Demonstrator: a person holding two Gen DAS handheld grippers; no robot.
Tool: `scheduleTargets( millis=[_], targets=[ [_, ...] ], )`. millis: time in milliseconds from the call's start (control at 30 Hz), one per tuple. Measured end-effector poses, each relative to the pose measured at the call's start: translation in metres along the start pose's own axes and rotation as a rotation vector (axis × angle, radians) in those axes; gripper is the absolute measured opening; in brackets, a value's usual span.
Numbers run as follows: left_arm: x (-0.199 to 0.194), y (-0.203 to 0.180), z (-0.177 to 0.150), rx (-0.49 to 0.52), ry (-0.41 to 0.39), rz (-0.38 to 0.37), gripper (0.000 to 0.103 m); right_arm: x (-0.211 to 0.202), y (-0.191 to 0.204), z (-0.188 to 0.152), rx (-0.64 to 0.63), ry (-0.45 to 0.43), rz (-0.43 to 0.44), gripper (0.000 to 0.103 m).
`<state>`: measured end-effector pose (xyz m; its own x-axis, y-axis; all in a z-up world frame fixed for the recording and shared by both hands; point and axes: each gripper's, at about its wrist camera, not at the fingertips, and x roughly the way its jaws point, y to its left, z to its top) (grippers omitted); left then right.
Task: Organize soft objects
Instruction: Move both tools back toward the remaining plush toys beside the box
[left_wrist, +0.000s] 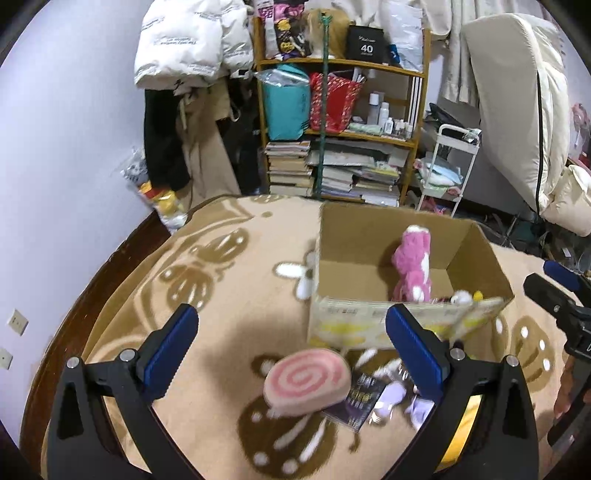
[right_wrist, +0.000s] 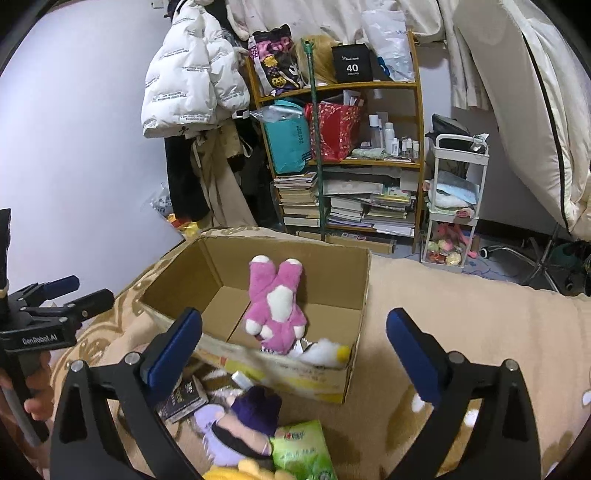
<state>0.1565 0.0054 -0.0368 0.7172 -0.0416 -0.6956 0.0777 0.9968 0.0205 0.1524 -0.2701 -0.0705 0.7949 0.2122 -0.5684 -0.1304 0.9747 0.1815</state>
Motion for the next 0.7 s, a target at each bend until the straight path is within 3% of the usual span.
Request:
scheduleTargets(
  millis=[167,700],
  targets=[
    [-0.014,0.009,-0.020,0.014,0.045,0.009,0.100,-0.016,0.010,-0.012,-0.020,0.011,-0.001,0.103],
    [-0.041,0.012,-0.046,0.004,0.052,-0.007,0.100,-0.049,0.028,-0.046,-0.055,0.054,-0.030,0.103]
  ],
)
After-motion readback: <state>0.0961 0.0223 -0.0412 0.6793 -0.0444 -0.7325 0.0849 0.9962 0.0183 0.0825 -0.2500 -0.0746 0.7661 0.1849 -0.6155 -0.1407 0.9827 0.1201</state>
